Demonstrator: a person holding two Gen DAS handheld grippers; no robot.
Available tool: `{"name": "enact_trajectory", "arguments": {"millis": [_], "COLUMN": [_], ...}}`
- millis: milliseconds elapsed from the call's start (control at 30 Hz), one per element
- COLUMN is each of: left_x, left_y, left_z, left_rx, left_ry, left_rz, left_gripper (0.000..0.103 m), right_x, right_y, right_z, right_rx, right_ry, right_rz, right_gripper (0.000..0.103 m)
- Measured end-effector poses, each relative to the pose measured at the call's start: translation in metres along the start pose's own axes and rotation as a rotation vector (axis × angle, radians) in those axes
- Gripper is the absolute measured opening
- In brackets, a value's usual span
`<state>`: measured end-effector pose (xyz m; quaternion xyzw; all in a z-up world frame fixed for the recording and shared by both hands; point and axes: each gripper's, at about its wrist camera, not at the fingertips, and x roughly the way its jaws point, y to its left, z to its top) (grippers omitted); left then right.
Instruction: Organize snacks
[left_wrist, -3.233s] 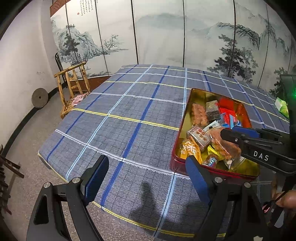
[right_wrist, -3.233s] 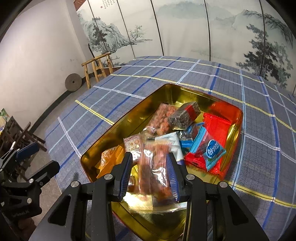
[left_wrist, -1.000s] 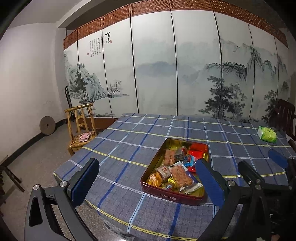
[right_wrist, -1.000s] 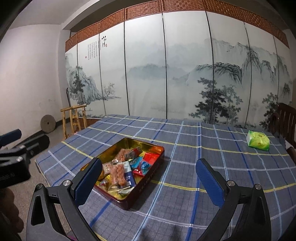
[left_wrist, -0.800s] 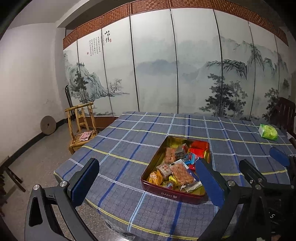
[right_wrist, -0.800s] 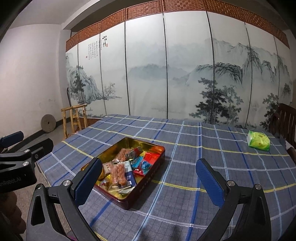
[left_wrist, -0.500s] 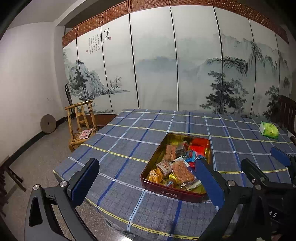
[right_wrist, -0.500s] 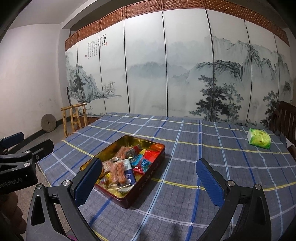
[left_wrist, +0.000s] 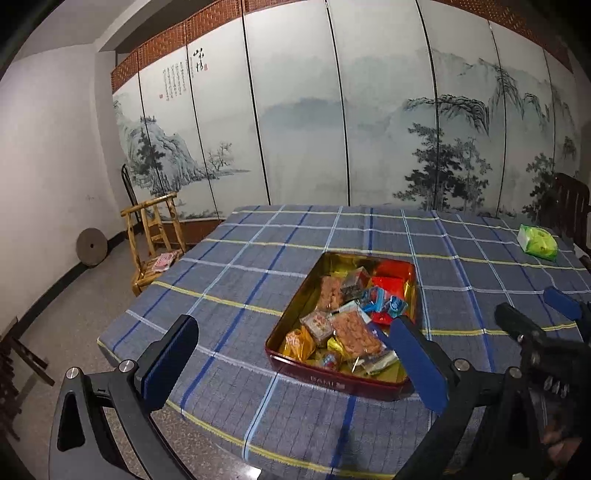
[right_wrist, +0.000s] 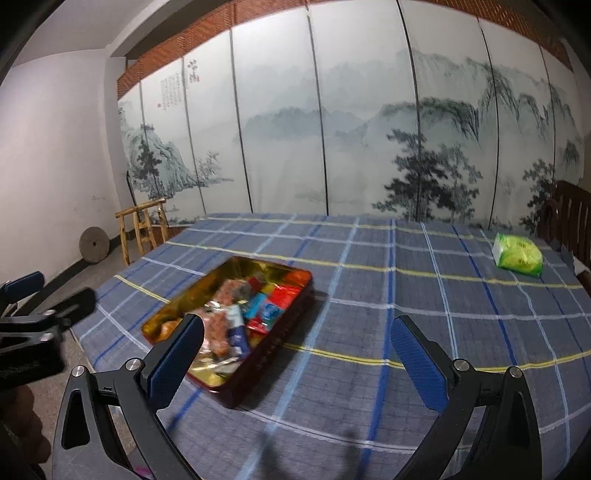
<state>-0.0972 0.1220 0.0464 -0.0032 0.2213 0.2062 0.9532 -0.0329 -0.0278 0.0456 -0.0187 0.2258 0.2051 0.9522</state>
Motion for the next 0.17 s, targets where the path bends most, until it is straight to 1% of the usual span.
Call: {"name": "enact_trajectory", "arguments": {"millis": [100, 167], "left_x": [-0.001, 0.003], "left_y": [-0.007, -0.01], "left_z": [0.002, 0.005], "left_rx": [0.025, 0.028], "left_ry": [-0.027, 0.006], "left_rz": [0.013, 0.0], "left_gripper": [0.103, 0.103], "right_x": [0.024, 0.041], "right_y": [-0.042, -0.073], "right_z": [-0.004, -0.008], "right_rx": [0.041, 0.042], "right_ry": [0.076, 0.136], "right_rz": [-0.06, -0.101], "right_gripper": [0.101, 0.101]}}
